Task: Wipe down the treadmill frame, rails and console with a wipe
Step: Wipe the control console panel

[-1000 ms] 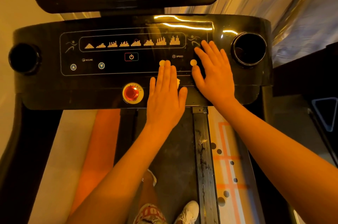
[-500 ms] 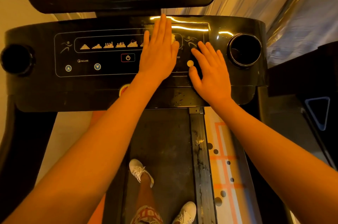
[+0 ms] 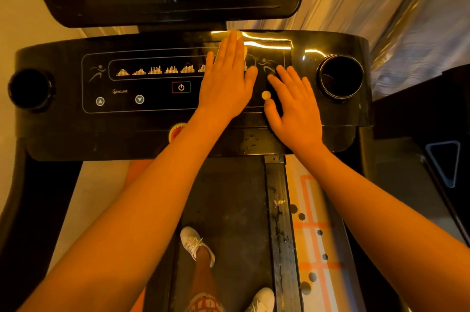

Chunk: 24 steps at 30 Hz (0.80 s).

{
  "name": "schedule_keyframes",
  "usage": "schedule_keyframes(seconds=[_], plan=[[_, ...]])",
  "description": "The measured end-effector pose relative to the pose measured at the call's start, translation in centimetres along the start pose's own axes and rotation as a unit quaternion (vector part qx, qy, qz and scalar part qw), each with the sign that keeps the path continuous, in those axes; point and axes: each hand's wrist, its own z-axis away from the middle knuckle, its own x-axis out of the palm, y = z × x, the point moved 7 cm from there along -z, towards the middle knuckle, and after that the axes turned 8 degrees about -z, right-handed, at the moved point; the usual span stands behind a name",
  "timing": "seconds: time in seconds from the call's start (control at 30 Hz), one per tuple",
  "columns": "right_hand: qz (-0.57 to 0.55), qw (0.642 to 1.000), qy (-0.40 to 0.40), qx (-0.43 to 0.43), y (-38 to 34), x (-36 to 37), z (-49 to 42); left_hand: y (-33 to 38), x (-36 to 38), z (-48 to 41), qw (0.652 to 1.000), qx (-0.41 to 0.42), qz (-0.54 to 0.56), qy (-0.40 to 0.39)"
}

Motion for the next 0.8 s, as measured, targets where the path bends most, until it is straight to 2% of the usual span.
schedule_keyframes(seconds=[0.1,0.2,0.33,0.6,0.7,0.8], plan=[[-0.004,1.000,0.000,-0.001,0.0,0.0,0.0,0.3,-0.1,-0.6,1.000,-0.008,0.013,0.002],[-0.005,1.000,0.004,-0.003,0.0,0.0,0.0,1.1,0.8,2.5,1.000,0.008,0.030,-0.001],[-0.008,1.000,0.004,-0.004,0.1,0.0,0.0,1.4,2.6,6.4,1.000,0.018,-0.006,-0.016],[-0.009,1.000,0.003,-0.004,0.0,-0.1,0.0,0.8,0.3,-0.3,0.998,-0.040,0.047,0.010],[-0.008,1.000,0.002,-0.007,0.1,0.0,0.1,1.9,1.0,2.9,0.996,-0.039,0.084,0.008],[-0.010,1.000,0.002,-0.006,0.1,0.1,0.0,2.6,2.6,7.5,0.998,-0.042,0.048,0.000]])
